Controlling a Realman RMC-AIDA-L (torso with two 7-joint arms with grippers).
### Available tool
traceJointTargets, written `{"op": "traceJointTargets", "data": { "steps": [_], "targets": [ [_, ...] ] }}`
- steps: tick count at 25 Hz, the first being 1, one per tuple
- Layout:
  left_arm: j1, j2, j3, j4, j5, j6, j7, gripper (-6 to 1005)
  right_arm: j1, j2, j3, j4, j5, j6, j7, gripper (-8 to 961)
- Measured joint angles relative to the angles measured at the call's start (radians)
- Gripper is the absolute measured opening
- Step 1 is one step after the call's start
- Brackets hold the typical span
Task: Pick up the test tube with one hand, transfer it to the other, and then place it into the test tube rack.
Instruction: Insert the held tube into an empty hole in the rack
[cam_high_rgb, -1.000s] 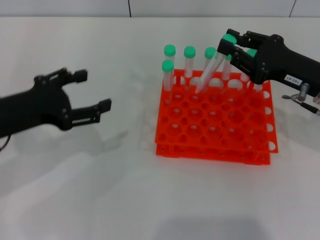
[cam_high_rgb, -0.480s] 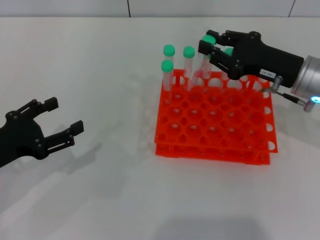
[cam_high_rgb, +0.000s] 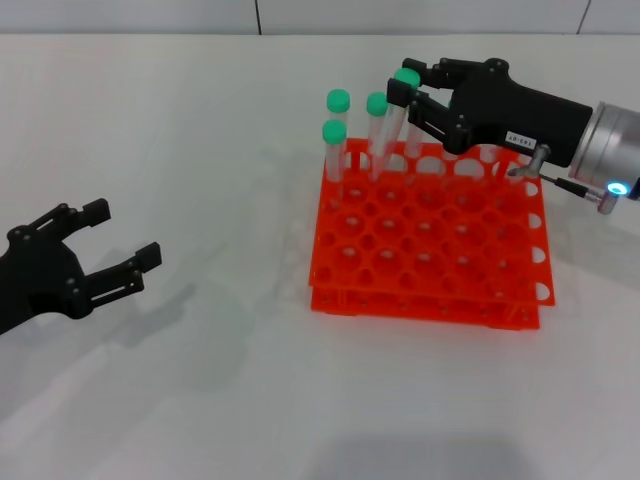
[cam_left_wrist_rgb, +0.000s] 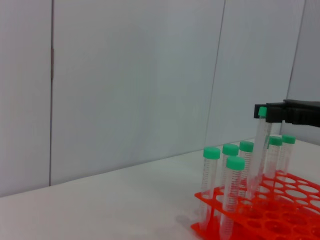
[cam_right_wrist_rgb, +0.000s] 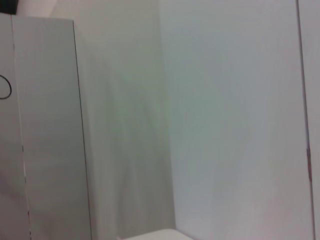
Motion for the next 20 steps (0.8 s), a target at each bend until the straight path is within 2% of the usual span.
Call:
{"op": "traceJointTargets", "data": {
  "steps": [6,20],
  "targets": [
    [-0.027,0.0,-0.014,-0.032,0.006,-0.002,0.008,879,0.002,0.0,-0.008,0.001,-0.003,0.009,-0.016,334],
    [-0.085,0.0,-0.03,-0.081,0.037,-0.031,0.015,879,0.03,0.0,-0.144,0.0,-0.001,0.04,-0.044,347]
  ]
}}
